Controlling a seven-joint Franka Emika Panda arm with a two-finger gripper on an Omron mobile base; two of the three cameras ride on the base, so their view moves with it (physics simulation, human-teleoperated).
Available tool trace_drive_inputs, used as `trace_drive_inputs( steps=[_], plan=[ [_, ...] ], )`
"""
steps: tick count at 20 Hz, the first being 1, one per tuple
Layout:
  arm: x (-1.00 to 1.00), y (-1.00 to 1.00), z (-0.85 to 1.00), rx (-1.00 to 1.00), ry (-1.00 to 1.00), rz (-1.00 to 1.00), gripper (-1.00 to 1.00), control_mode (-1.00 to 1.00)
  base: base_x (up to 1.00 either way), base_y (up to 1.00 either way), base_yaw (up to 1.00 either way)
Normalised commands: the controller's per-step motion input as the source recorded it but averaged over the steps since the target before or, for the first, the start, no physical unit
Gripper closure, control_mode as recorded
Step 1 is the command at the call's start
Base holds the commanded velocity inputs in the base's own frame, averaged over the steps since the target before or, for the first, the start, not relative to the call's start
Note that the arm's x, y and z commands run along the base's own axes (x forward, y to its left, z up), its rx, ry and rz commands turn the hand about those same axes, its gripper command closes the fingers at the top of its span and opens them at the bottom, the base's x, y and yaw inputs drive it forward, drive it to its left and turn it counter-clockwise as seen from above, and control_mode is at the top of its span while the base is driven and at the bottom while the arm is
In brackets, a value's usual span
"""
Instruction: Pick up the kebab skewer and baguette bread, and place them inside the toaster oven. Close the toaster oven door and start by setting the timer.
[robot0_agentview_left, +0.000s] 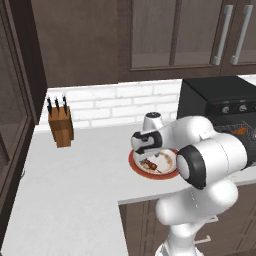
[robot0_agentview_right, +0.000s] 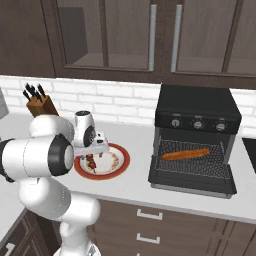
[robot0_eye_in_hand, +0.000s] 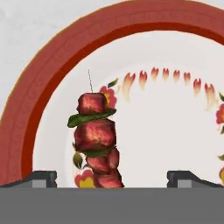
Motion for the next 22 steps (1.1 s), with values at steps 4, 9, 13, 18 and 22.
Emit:
trace_drive_inputs(
  steps=[4,9,13,18,22],
  plan=[
    [0.08,0.00,-0.46,0.00,0.11,0.01,-1.00,-1.00,0.00,0.00,0.00],
    [0.00,0.00,-0.37,0.00,0.01,0.02,-1.00,-1.00,0.00,0.00,0.00],
    [0.00,0.00,-0.29,0.00,0.00,0.01,-1.00,-1.00,0.00,0.00,0.00],
    [0.00,0.00,-0.26,0.00,0.00,0.01,1.00,-1.00,0.00,0.00,0.00],
    [0.00,0.00,-0.32,0.00,0.00,0.00,1.00,-1.00,0.00,0.00,0.00]
  ],
)
